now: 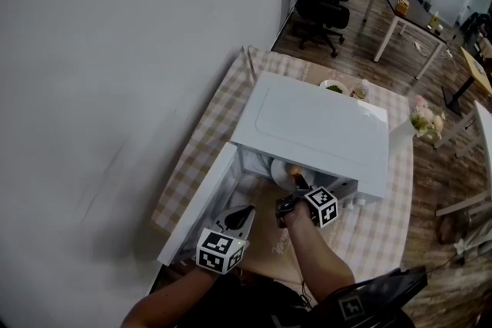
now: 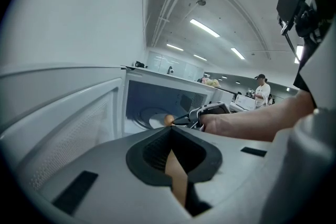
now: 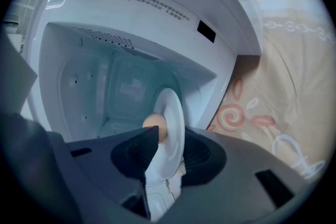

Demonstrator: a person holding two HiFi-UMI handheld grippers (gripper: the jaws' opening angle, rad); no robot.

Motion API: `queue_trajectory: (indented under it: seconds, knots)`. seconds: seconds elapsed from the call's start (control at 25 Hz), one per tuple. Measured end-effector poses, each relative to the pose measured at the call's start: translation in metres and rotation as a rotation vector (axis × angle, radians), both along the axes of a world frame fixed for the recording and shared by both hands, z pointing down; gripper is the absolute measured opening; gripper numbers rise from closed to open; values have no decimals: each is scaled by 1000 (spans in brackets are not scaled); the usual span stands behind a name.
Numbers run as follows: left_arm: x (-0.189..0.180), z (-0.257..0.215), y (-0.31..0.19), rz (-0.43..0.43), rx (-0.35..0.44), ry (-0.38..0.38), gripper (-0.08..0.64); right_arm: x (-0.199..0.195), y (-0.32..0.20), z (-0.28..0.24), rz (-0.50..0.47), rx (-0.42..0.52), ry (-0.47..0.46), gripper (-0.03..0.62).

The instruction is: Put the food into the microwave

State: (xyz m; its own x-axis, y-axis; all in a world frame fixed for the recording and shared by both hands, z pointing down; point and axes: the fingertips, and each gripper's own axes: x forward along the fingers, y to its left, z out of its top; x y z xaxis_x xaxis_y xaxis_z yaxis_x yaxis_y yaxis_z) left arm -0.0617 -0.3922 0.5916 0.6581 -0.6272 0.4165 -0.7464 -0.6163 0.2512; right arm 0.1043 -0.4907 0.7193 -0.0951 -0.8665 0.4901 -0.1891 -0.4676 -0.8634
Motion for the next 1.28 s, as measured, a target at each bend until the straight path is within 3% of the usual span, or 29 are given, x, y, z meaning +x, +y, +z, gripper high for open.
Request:
queue_trajectory:
  seconds: [0.16, 0.36, 0.48, 0.52, 0.88, 1.28]
  knots:
    - [-6, 0, 3, 6, -2, 3, 8, 0, 1, 2, 21, -7, 24, 129]
    - [-12, 1, 8, 5, -6, 3, 8, 4, 4, -2, 132, 83, -12, 132]
    - [-15, 2, 9, 3, -9, 7, 8, 2, 1, -8, 161, 151, -45, 217]
    - [-16, 2, 9, 1, -10, 10, 8, 2, 0, -9, 165, 168, -55, 244]
    - [-14, 5, 18, 11, -24, 22, 8, 4, 19, -4, 145, 208, -71, 253]
    - [-6, 2, 24, 20, -21, 25, 8, -10, 41, 0, 17, 183, -3, 61]
